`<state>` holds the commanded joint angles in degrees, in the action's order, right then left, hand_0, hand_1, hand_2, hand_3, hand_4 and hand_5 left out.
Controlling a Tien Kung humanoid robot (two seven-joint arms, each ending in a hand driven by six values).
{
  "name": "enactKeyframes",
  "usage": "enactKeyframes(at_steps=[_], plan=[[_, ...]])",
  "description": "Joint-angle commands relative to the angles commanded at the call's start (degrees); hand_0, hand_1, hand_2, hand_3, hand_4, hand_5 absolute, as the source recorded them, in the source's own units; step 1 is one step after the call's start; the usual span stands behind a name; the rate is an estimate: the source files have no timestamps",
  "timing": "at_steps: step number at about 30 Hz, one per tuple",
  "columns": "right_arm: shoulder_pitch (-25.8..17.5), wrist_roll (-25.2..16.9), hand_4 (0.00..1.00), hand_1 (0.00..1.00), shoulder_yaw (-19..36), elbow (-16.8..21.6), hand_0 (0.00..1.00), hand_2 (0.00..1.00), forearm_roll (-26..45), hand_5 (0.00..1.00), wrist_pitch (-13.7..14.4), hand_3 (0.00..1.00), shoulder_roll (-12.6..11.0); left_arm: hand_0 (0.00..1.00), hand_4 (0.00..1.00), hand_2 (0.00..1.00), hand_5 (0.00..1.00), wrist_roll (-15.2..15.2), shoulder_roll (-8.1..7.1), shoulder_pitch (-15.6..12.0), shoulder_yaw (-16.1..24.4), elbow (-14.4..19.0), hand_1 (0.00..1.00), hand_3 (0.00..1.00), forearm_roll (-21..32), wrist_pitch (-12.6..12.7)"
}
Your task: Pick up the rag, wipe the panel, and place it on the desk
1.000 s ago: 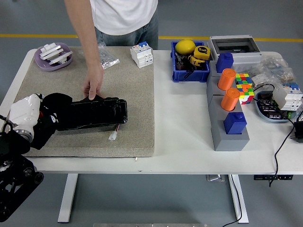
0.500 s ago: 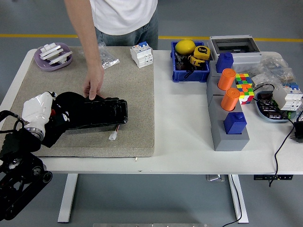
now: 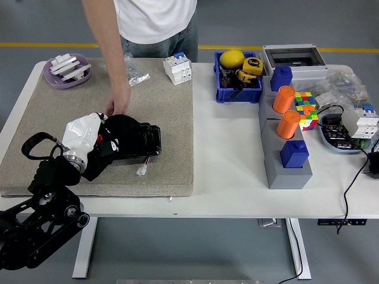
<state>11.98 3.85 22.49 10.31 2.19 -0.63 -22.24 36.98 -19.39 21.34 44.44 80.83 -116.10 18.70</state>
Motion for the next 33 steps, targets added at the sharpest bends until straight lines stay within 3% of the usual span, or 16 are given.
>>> enactKeyframes(at_steps=[10,18,33], plan=[[0.1,0.2,0.998,0.494,-0.1,0.0,0.709,0.632,-0.2,0.556,0.0,0.618,-0.1,0.188,0.214,0.527,0.002,0.0,1.79,3.3,-4.9,2.1,0.167,0.516,1.0,-0.3],[0.0,0.3,0.998,0.494,0.3,0.0,0.709,0.632,-0.6,0.556,0.0,0.618,-0.1,0.188,0.222,0.529,0.002,0.0,2.50,3.5,-7.3,2.8,0.168,0.519,1.2,-0.1],[-0.5,0.4,0.998,0.493,1.9,0.0,0.709,0.632,-1.7,0.556,0.1,0.619,-0.1,0.188,0.215,0.527,0.002,0.0,0.44,-0.9,-1.8,1.6,0.168,0.516,-1.3,-0.5]])
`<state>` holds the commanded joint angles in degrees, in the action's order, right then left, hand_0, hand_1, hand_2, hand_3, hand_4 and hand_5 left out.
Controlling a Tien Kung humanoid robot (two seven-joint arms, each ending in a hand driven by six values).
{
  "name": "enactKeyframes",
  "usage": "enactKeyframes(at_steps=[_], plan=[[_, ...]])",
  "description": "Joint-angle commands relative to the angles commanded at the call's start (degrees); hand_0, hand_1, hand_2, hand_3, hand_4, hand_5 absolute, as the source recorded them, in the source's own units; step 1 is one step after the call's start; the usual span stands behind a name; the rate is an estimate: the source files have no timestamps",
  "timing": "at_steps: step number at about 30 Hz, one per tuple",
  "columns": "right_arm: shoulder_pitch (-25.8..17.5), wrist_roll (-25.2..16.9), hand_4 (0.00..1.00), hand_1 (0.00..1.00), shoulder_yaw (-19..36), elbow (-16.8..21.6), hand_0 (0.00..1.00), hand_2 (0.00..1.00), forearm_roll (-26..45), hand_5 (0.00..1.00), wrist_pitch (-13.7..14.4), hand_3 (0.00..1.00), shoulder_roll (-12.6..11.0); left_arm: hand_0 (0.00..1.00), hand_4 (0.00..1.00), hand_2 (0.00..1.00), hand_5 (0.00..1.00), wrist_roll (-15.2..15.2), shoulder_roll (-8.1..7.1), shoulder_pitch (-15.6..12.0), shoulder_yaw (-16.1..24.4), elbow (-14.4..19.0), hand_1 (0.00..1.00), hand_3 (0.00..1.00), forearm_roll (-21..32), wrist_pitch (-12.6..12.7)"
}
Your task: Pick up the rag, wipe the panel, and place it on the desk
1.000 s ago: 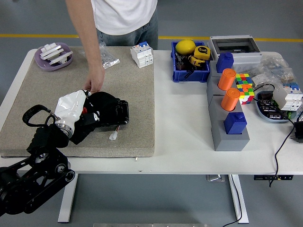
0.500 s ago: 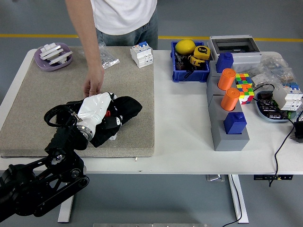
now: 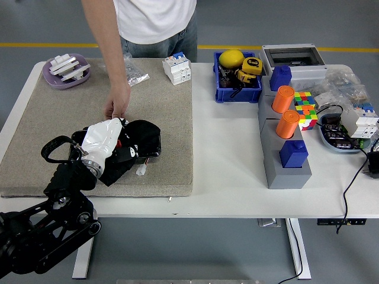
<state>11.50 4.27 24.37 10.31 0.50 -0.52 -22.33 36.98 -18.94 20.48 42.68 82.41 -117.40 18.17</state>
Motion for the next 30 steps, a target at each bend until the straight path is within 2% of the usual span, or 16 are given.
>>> enactKeyframes(at_steps=[12,14,23,30], plan=[[-0.2,0.1,0.998,0.493,1.0,0.0,0.709,0.632,-0.7,0.558,0.0,0.619,-0.2,0.188,0.212,0.527,0.002,0.0,-2.26,-3.8,5.5,-0.7,0.167,0.516,-2.0,-0.6],[-0.1,0.2,0.998,0.493,1.3,0.0,0.710,0.631,-1.0,0.558,0.1,0.618,-0.3,0.188,0.212,0.527,0.002,0.0,-2.35,-3.8,6.0,-1.8,0.167,0.516,-2.0,-0.8],[-0.1,0.1,0.998,0.492,1.3,0.0,0.709,0.631,-0.9,0.558,0.1,0.619,-0.3,0.188,0.206,0.524,0.002,0.0,-2.95,-4.7,7.9,-2.9,0.167,0.514,-2.6,-0.7],[-0.3,0.1,0.998,0.493,1.4,0.0,0.709,0.631,-0.8,0.559,0.1,0.618,-0.3,0.187,0.205,0.524,0.002,0.0,-3.78,-7.4,10.8,-2.2,0.167,0.514,-3.5,-0.8]])
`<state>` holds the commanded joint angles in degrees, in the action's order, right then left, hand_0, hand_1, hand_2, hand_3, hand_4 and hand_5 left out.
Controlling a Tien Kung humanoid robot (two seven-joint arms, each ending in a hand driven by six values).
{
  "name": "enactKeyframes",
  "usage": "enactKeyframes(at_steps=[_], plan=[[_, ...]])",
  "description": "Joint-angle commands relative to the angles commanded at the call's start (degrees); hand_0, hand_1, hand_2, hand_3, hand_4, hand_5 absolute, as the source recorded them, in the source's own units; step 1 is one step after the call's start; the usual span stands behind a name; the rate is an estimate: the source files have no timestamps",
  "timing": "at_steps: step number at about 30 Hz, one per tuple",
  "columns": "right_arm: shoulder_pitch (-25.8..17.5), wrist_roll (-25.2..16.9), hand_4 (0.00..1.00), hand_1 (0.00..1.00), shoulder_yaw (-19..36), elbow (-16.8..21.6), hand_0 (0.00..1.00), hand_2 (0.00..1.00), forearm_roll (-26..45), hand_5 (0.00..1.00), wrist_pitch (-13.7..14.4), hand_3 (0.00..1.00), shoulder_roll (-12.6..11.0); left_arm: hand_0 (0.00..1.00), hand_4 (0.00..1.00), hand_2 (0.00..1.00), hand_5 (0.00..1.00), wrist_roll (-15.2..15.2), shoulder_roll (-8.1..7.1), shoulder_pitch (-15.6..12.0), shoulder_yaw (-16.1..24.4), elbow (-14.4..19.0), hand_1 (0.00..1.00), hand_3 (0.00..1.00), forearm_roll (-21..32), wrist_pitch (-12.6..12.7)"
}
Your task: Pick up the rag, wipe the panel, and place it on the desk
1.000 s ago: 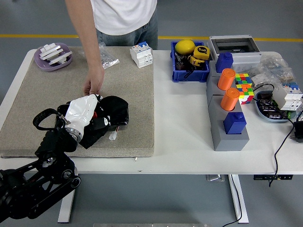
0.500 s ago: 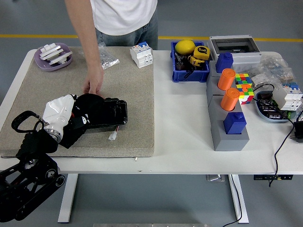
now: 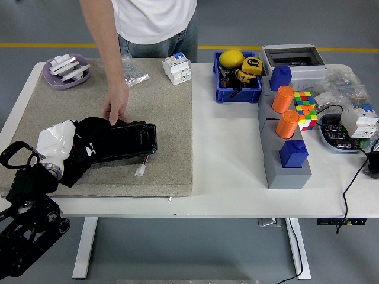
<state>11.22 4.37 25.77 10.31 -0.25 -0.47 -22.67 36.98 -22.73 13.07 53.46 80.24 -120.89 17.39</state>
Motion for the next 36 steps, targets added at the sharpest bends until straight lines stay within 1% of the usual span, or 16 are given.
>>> enactKeyframes(at_steps=[6,16,21,28,34,36], plan=[[-0.1,0.0,0.998,0.493,0.1,0.0,0.709,0.632,0.1,0.559,-0.1,0.618,0.1,0.188,0.203,0.524,0.002,0.0,-0.42,-1.7,2.3,0.0,0.166,0.514,-0.8,0.2],[0.0,0.0,0.998,0.493,0.4,0.0,0.708,0.631,-0.2,0.559,-0.1,0.619,0.2,0.188,0.204,0.523,0.002,0.0,-0.77,-2.6,5.7,-0.5,0.165,0.514,-1.9,0.3],[0.0,0.0,0.998,0.493,0.3,0.0,0.708,0.631,-0.1,0.560,-0.1,0.619,0.2,0.188,0.206,0.522,0.002,0.0,-0.88,-2.8,6.6,-0.9,0.165,0.512,-2.1,0.2],[0.0,-0.1,0.998,0.493,0.3,0.0,0.709,0.632,-0.1,0.559,-0.1,0.619,0.2,0.188,0.208,0.521,0.002,0.0,-0.63,-2.5,5.3,-0.5,0.164,0.512,-1.7,0.2],[0.3,-0.1,0.998,0.493,-0.2,0.0,0.708,0.632,0.2,0.559,-0.1,0.619,0.2,0.188,0.194,0.519,0.002,0.0,0.22,-0.1,1.3,0.3,0.162,0.509,-0.5,0.3],[0.3,0.0,0.998,0.493,0.0,0.0,0.708,0.632,0.0,0.559,-0.1,0.619,0.2,0.188,0.194,0.519,0.002,0.0,0.66,1.4,-0.7,0.5,0.162,0.509,0.0,0.3]])
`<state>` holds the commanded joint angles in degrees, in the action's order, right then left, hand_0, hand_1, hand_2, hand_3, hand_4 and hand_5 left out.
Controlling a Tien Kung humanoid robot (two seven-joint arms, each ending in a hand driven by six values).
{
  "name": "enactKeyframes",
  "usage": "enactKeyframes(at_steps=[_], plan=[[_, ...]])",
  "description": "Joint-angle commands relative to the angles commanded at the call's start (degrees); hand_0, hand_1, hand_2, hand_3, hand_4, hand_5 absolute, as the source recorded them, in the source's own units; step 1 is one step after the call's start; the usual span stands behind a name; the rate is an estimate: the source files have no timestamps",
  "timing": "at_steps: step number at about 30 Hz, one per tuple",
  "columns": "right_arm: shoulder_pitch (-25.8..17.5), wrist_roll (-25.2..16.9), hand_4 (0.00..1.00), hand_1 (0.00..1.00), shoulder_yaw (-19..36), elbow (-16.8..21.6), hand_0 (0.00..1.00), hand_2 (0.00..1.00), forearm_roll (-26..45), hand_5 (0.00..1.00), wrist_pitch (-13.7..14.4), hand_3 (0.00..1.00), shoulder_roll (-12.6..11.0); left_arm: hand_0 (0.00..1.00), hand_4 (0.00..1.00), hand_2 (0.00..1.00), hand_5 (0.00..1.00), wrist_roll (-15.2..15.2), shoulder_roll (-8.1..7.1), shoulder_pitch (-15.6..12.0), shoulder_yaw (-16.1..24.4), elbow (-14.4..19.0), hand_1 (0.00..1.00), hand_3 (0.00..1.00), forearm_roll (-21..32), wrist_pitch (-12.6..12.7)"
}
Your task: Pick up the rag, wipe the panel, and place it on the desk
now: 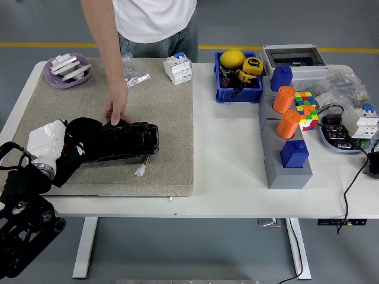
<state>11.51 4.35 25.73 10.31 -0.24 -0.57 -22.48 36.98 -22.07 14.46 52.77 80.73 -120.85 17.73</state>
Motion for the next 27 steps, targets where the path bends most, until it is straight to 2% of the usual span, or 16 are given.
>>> enactKeyframes(at_steps=[7,11,20,27], plan=[[0.1,0.0,0.998,0.490,-0.5,0.0,0.710,0.631,0.2,0.561,0.0,0.618,-0.1,0.189,0.210,0.521,0.002,0.0,1.97,4.6,-6.3,-0.5,0.163,0.514,1.9,0.0],[0.3,0.0,0.998,0.490,-1.0,0.0,0.710,0.631,0.4,0.562,0.0,0.619,-0.1,0.189,0.205,0.519,0.002,0.0,2.94,6.3,-9.0,-0.3,0.162,0.511,2.4,0.0],[0.3,0.1,0.998,0.488,-1.5,0.0,0.710,0.631,0.7,0.562,-0.1,0.620,-0.3,0.189,0.217,0.520,0.002,0.0,3.85,8.8,-13.7,1.2,0.162,0.514,3.2,-0.2],[0.5,0.0,0.998,0.489,-1.8,0.0,0.710,0.631,0.8,0.563,-0.1,0.621,-0.2,0.190,0.213,0.518,0.002,0.0,4.79,10.4,-16.0,0.9,0.161,0.512,3.9,-0.2]])
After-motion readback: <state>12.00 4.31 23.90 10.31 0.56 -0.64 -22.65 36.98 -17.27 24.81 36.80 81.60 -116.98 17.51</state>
